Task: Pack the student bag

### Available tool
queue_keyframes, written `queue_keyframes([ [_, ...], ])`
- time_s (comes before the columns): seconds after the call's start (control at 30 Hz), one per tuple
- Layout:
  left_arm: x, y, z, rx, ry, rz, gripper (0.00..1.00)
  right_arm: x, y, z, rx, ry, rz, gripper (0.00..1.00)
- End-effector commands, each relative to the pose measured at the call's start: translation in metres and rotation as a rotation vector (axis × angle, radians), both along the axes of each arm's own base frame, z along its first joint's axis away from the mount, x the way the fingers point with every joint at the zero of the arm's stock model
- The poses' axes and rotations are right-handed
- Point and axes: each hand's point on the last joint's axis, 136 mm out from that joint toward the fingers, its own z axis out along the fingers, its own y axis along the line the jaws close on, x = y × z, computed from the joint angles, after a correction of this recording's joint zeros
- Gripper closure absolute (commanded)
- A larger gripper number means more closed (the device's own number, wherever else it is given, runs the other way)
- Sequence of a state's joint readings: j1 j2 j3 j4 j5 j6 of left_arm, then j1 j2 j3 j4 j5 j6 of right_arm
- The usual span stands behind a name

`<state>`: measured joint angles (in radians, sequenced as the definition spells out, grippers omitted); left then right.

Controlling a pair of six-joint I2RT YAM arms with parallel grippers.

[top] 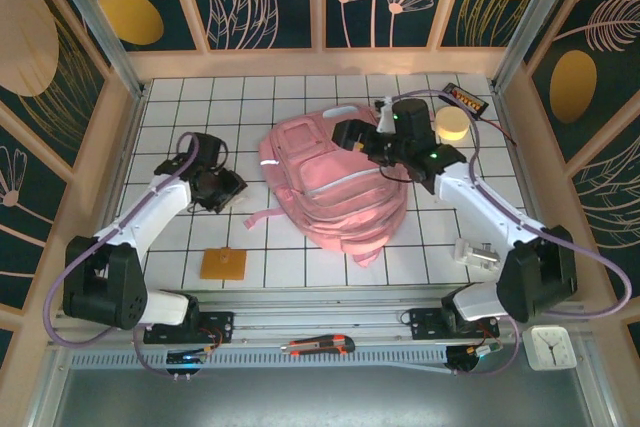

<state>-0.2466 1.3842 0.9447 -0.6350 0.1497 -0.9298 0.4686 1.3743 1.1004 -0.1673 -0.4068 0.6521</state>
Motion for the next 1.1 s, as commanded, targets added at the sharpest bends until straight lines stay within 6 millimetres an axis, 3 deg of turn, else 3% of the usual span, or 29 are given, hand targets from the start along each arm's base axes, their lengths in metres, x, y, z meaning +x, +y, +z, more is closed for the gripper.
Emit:
queue_keyframes([
  [0.0, -0.009, -0.025, 0.015, 0.023, -0.056, -0.203, 0.55, -0.012, -0.024, -0.023, -0.054, 0.096, -0.106, 0.01],
  [0.13, -0.014, -0.055, 0.042, 0.073, -0.120, -0.373, 0.55, -0.034, -0.039, -0.024, -0.044, 0.115, -0.145, 0.01],
  [0.4, -0.011, -0.157, 0.102, 0.118, -0.298, -0.625, 0.55, -0.078, -0.072, -0.042, -0.137, 0.180, -0.171, 0.01],
  [0.53, -0.013, -0.219, 0.103, 0.095, -0.324, -0.781, 0.55, -0.099, -0.095, -0.053, -0.138, 0.230, -0.246, 0.01],
  [0.6, -0.013, -0.240, 0.096, 0.090, -0.339, -0.835, 0.54, -0.106, -0.102, -0.051, -0.105, 0.228, -0.273, 0.01],
  [0.77, -0.018, -0.267, 0.065, 0.077, -0.313, -0.948, 0.54, -0.112, -0.118, -0.052, -0.101, 0.251, -0.331, 0.01],
  [0.9, -0.018, -0.268, 0.049, 0.124, -0.300, -1.017, 0.53, -0.105, -0.117, -0.054, -0.094, 0.264, -0.337, 0.01],
  [1.07, -0.015, -0.268, 0.044, 0.168, -0.300, -1.066, 0.33, -0.088, -0.111, -0.051, -0.114, 0.267, -0.328, 0.01],
])
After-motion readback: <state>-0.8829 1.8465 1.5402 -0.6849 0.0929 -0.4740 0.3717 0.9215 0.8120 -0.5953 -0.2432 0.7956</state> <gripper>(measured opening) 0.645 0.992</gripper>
